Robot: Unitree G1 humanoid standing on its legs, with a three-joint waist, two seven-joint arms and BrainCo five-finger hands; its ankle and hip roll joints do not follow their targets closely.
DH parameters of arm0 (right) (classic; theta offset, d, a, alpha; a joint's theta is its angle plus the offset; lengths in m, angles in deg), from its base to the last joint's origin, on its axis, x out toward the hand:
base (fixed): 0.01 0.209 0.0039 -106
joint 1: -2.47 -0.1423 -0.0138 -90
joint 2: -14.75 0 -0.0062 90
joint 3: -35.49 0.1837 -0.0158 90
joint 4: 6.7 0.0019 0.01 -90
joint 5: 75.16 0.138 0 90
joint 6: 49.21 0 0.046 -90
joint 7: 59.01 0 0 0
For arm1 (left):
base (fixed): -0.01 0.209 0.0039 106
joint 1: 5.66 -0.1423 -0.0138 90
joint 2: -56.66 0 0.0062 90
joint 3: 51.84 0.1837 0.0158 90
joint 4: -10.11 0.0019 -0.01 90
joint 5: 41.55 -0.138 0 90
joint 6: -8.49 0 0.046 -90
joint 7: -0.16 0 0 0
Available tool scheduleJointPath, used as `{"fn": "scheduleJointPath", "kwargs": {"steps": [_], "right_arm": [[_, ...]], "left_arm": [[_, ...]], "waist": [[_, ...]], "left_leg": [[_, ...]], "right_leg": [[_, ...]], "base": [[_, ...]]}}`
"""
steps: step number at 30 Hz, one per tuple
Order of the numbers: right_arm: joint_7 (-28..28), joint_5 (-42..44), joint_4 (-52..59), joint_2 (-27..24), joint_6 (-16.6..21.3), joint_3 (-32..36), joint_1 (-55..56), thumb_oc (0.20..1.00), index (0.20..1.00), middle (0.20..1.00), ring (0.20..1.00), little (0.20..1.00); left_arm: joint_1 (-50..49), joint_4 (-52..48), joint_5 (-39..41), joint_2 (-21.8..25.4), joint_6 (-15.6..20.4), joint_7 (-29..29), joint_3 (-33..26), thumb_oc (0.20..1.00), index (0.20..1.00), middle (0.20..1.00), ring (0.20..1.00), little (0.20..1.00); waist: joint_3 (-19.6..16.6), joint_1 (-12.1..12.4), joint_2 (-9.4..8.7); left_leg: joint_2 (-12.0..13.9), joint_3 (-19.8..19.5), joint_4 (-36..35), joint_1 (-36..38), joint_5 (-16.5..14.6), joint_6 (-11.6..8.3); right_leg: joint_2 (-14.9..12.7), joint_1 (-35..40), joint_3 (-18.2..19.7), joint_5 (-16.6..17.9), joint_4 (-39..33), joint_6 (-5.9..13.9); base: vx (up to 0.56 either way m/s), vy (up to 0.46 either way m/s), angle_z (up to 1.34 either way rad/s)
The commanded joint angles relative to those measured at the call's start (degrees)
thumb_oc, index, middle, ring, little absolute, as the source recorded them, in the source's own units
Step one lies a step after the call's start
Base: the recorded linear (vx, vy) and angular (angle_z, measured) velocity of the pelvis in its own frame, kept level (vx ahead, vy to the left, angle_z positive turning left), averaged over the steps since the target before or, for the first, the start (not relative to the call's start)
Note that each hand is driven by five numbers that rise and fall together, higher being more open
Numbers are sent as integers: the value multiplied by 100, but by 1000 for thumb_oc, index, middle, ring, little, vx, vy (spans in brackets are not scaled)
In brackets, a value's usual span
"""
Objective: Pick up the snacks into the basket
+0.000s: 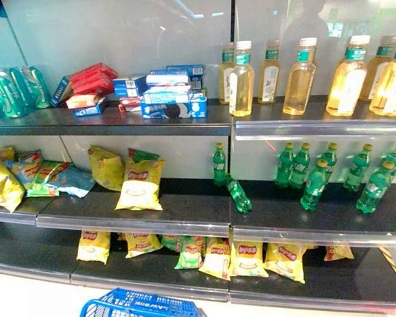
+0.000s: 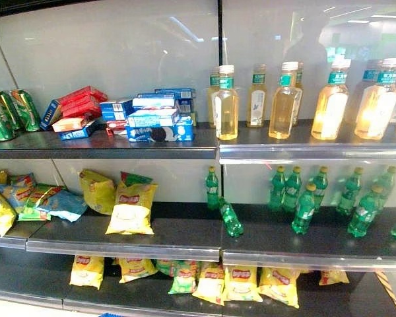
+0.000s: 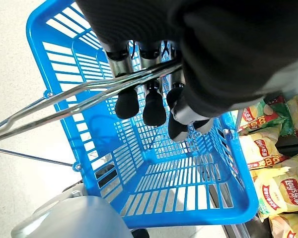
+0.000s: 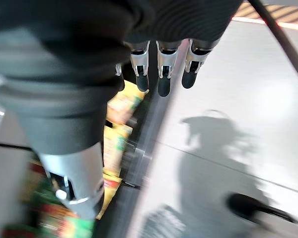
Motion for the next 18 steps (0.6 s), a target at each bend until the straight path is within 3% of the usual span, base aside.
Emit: {"fn": "scheduleJointPath", "kwargs": {"steps": [1,11,18], "right_arm": [[-120,241,367,-34,280,-50,-120,1000,1000,1000,1000,1000],[-133,521,2062,-289,492,342,268,1000,1000,1000,1000,1000],[-429,580,3051,-621,625,752,-112,1000,1000,1000,1000,1000]], "left_arm": [[13,-133,-28,300,204,181,-252,200,200,200,200,200],[-208,-414,83,330,279,231,-435,200,200,200,200,200],[-231,-612,234,387,318,316,-586,200,200,200,200,200]], "waist": [[-96,-78,-467],[-78,-135,-447],[125,-153,-358]], "left_leg": [[-178,-40,43,10,-453,55],[-167,-10,33,12,-455,56],[-177,46,54,-172,-395,47]], "right_leg": [[-655,479,196,647,-1216,890],[-651,441,242,655,-1226,899],[-650,198,356,692,-1187,896]], "base": [[0,0,0],[-1,-1,-1],[-45,-15,-14]]}}
